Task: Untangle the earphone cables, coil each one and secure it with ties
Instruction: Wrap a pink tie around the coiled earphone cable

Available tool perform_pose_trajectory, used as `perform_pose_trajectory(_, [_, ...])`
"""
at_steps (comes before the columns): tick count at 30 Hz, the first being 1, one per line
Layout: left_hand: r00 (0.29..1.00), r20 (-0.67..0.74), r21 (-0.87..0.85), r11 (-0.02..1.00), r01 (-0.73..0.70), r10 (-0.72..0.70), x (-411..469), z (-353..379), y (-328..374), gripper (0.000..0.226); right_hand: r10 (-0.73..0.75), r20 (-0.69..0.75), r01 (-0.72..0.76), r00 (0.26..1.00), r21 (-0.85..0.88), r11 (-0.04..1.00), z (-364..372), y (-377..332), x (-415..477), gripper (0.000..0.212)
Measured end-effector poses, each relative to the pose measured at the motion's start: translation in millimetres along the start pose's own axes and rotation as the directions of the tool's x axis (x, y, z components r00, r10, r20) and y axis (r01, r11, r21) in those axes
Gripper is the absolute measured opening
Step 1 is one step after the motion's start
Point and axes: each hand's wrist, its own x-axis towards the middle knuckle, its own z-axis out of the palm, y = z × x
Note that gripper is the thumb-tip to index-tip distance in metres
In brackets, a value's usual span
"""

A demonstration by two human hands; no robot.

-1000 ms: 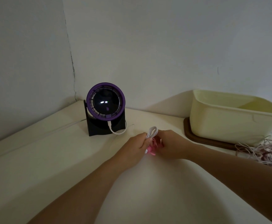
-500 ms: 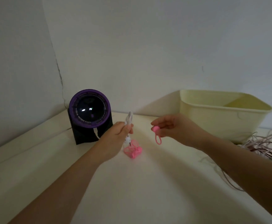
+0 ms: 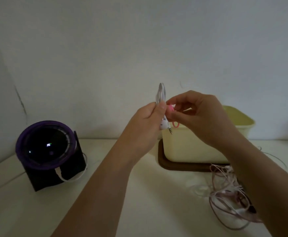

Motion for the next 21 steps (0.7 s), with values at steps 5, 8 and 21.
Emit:
perform_pose_trajectory(5, [0.997, 0.055, 0.018, 0.998, -0.054, 0.053, 12.1, 15.0, 4.6, 0.038, -0.051, -0.084, 0.041, 0.995, -0.125, 0.991, -15.7, 4.9, 2.8, 0.012])
perform_pose_trajectory(8, [0.990, 0.061, 0.112, 0.985, -0.134, 0.127, 17.0, 21.7, 1.6, 0.044, -0.079, -0.063, 0.066, 0.995, -0.193, 0.979, -22.5, 8.9, 5.5, 0.013])
perform_pose_trajectory(21, [0.939, -0.051, 0.197, 0.925, -0.325, 0.340, 10.4, 41.2, -3.7, 0.047, -0.031, 0.007, 0.031, 0.999, 0.026, 0.999, -38.0, 9.3, -0.3, 0.023])
